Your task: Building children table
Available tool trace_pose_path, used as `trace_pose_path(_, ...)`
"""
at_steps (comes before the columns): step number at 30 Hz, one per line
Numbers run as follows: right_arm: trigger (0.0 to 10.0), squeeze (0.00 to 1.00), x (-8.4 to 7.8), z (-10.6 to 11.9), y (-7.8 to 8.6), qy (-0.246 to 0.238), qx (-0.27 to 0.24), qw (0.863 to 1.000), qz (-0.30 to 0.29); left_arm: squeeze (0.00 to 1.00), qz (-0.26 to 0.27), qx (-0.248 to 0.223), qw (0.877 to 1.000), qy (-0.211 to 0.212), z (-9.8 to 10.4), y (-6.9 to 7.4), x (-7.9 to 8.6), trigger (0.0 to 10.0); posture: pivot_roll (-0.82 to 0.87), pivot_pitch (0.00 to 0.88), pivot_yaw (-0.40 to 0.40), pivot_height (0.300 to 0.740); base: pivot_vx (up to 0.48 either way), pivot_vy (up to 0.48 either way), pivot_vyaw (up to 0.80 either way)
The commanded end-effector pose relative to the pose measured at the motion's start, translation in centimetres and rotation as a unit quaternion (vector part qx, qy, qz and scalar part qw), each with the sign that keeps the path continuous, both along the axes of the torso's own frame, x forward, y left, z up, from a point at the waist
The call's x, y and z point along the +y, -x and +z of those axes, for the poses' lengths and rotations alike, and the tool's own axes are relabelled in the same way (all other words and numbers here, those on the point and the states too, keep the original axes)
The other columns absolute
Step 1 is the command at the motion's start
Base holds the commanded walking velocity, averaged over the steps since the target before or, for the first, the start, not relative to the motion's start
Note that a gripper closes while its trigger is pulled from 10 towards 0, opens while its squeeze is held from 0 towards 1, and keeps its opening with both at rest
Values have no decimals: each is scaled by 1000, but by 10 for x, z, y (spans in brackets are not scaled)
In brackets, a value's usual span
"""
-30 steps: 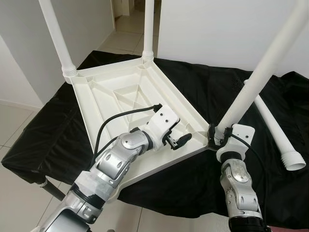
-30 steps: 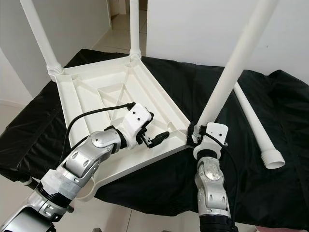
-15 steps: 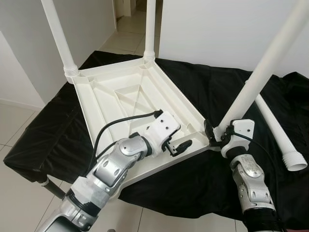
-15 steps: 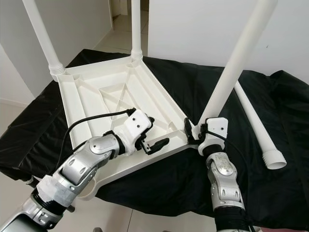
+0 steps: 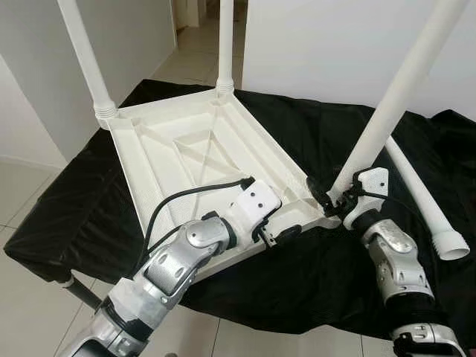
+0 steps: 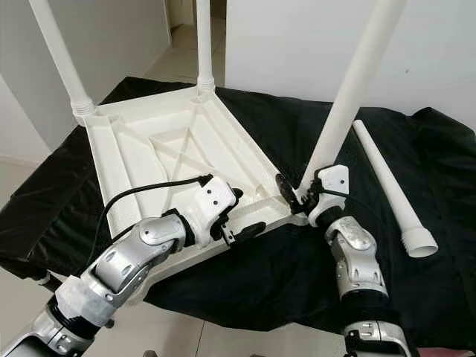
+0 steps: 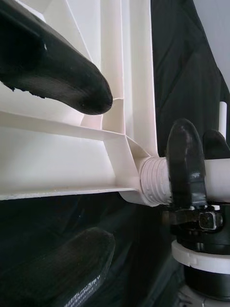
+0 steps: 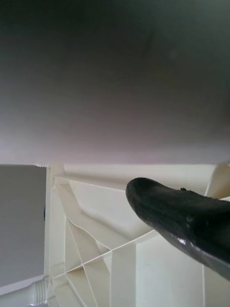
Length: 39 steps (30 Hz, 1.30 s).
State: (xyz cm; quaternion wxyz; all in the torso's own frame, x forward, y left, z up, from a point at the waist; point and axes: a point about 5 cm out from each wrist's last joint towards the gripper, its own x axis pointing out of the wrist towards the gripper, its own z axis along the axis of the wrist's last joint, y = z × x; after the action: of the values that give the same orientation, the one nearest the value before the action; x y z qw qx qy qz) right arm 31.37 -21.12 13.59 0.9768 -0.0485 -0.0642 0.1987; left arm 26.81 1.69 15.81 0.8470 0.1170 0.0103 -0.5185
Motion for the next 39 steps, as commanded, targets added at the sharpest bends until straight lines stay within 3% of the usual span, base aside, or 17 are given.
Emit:
trace_pose_path(1,0,0,-3,-10,3,1,21,1000,11,0,-94,11,995,-14,2,10,-5,10000,-51,0,-32,740,0,0,0)
trace_pose_path(14,0,0,-15,-25,13,-5,47,999,-20,0,-78,7,997,-9,3,7,-4,10000,-78,0,-29,740,0,0,0)
trace_pose_path(15,4980,0,-15,-25,14,-4,45,998,-37,0,-74,7,997,-8,3,5,-4,10000,-81,0,-37,740,0,0,0)
trace_pose_path(16,4980,0,-15,-25,14,-4,45,998,-37,0,-74,7,997,-8,3,5,-4,10000,-81,0,-37,740,0,0,0)
trace_pose_path(17,10000,0,-13,-26,14,-14,50,997,-53,0,-71,7,997,-6,3,5,-5,10000,-83,0,-38,740,0,0,0)
trace_pose_path(20,10000,0,0,-22,14,-44,44,994,-85,0,-63,9,998,-4,3,3,-4,10000,-86,0,-42,740,0,0,0)
trace_pose_path(23,10000,0,13,-20,13,-67,51,980,-180,0,-59,15,998,1,2,4,-3,10000,-92,0,-38,740,0,0,0)
trace_pose_path(31,10000,0,25,-24,18,-70,56,957,-276,0,-64,18,998,1,2,5,-4,10000,-94,0,-34,740,0,0,0)
trace_pose_path(33,10000,0,25,-27,22,-78,63,935,-341,0,-65,18,998,1,2,5,-4,10000,-94,0,-34,740,0,0,0)
trace_pose_path(36,10000,0,28,-27,23,-90,61,925,-363,0,-66,18,998,1,3,5,-4,10000,-93,0,-29,740,0,0,0)
trace_pose_path(39,10000,0,41,-26,27,-119,68,909,-393,0,-68,18,998,-1,3,5,-2,10000,-84,0,-25,740,0,0,0)
